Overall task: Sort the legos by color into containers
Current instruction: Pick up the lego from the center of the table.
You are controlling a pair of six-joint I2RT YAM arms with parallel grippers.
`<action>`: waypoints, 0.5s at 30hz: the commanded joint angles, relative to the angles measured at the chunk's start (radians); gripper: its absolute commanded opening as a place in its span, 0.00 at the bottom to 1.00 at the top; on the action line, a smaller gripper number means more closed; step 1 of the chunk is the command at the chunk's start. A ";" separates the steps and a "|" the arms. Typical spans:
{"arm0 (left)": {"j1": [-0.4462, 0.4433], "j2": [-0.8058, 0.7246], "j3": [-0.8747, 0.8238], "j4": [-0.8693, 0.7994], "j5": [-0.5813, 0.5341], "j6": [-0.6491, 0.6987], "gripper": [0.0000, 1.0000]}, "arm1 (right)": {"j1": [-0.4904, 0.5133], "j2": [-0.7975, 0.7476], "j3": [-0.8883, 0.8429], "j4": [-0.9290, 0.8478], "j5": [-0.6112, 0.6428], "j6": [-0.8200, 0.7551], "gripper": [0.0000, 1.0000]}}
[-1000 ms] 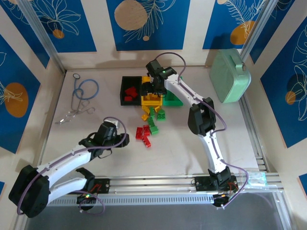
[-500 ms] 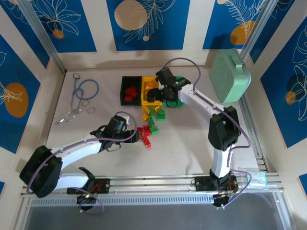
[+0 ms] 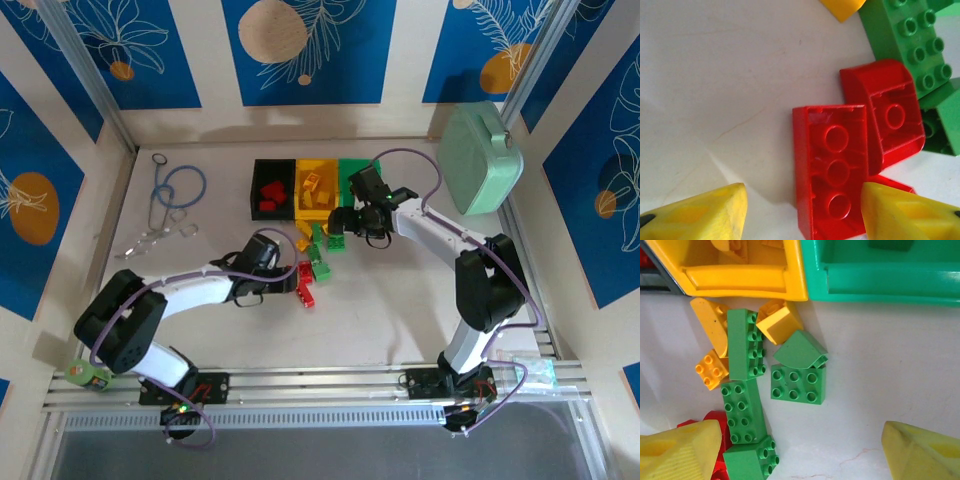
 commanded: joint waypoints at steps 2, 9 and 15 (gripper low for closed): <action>-0.008 0.040 0.044 -0.003 0.004 -0.011 0.59 | -0.003 -0.038 -0.018 0.036 -0.035 0.017 0.84; -0.034 0.106 0.063 -0.025 -0.026 -0.027 0.53 | -0.012 -0.061 -0.057 0.058 -0.041 0.026 0.84; -0.060 0.126 0.082 -0.051 -0.068 -0.034 0.45 | -0.017 -0.076 -0.101 0.077 -0.047 0.038 0.84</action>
